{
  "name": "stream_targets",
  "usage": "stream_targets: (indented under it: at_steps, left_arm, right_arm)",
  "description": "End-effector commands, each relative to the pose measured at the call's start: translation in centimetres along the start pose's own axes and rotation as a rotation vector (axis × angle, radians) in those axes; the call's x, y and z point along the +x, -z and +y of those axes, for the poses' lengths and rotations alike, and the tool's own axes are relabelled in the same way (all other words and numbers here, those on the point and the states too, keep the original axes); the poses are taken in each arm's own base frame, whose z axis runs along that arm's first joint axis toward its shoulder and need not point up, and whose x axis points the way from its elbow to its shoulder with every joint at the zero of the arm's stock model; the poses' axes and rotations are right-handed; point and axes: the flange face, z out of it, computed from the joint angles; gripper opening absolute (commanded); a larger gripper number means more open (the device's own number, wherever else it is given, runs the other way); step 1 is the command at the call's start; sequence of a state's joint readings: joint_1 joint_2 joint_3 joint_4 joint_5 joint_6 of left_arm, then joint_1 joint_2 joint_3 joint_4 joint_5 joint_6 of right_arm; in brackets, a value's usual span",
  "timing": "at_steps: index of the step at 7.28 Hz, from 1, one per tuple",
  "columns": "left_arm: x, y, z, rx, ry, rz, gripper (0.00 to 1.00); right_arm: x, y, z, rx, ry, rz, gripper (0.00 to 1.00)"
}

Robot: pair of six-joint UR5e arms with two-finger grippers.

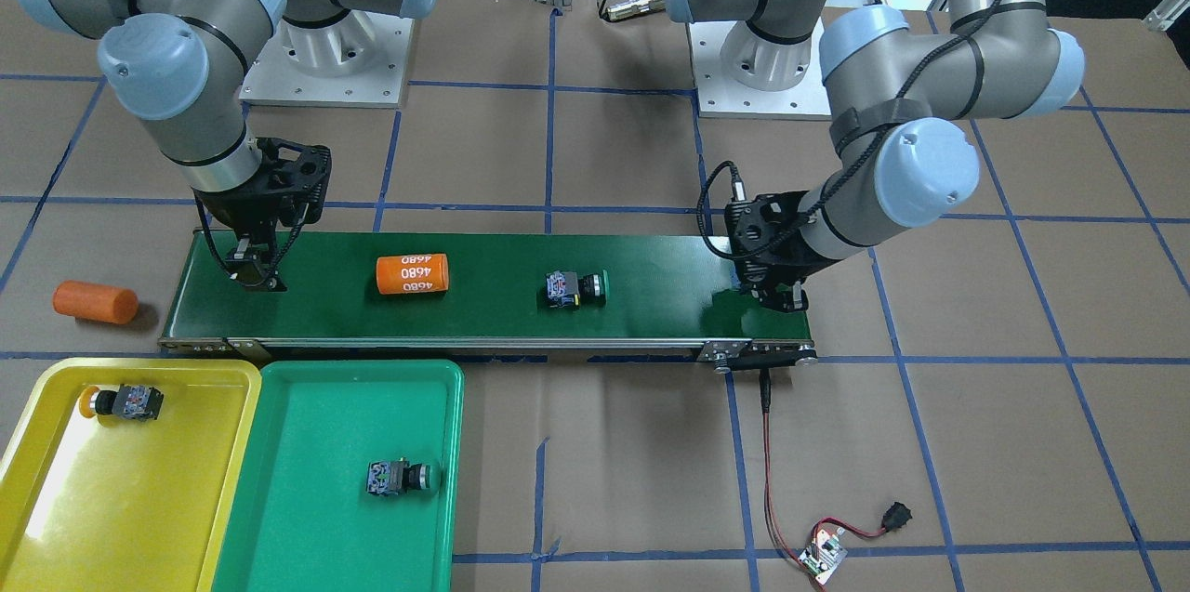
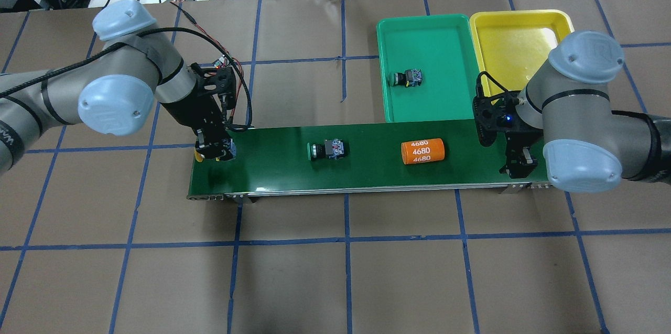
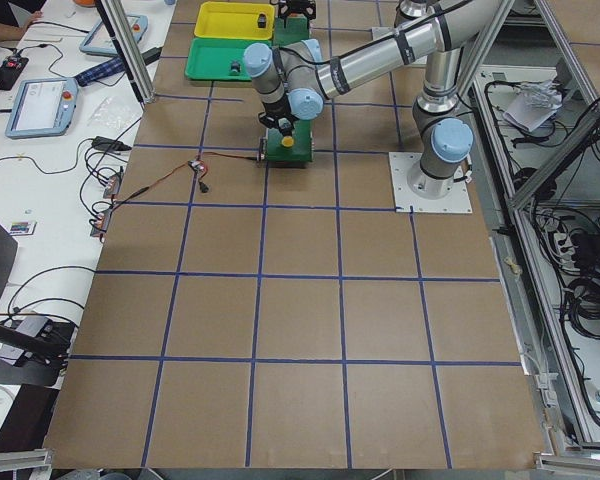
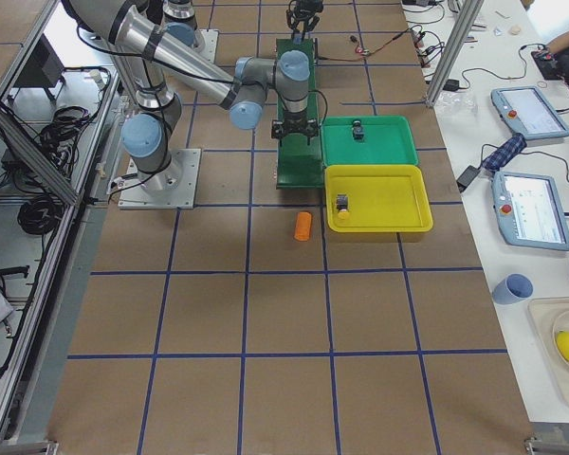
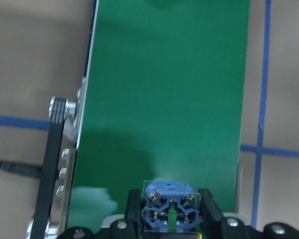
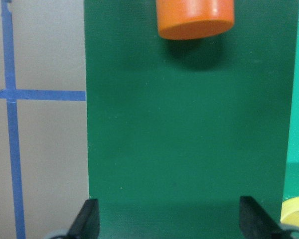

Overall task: Sort buttons by color to trays
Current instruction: 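Grasp another button beside the belt with left gripper and set it on the belt, then place the yellow-capped button on the belt with left gripper and raise it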

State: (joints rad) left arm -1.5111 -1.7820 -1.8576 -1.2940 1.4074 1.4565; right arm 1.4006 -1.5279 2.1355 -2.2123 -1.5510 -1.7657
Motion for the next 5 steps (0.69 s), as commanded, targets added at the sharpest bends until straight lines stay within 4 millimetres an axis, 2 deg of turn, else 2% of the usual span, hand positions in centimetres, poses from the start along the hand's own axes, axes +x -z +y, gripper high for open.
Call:
stream_targets:
  at_steps: [1, 2, 3, 4, 5]
  left_arm:
    - [2.0, -1.2, -3.9, -0.016, -0.02, -0.024, 0.0]
    - [1.6, -2.3, -4.0, -0.015, -0.022, -0.034, 0.0]
    - [1.9, -3.0, -3.8, -0.012, -0.032, -0.049, 0.1]
    - [1.4, -3.7, -3.7, -0.005, -0.026, -0.083, 0.99]
    - [1.6, -2.3, -3.8, 0.001, -0.031, -0.128, 1.0]
  right_arm:
    - [0.0, 0.0, 0.0, -0.002, 0.003, 0.001, 1.0]
    - [0.0, 0.0, 0.0, -0.001, 0.003, 0.0, 1.0]
    - [0.0, -0.1, 0.0, -0.001, 0.003, -0.002, 1.0]
    - [0.0, 0.0, 0.0, 0.0, 0.003, 0.0, 1.0]
    - [0.0, -0.1, 0.0, 0.0, 0.003, -0.002, 1.0]
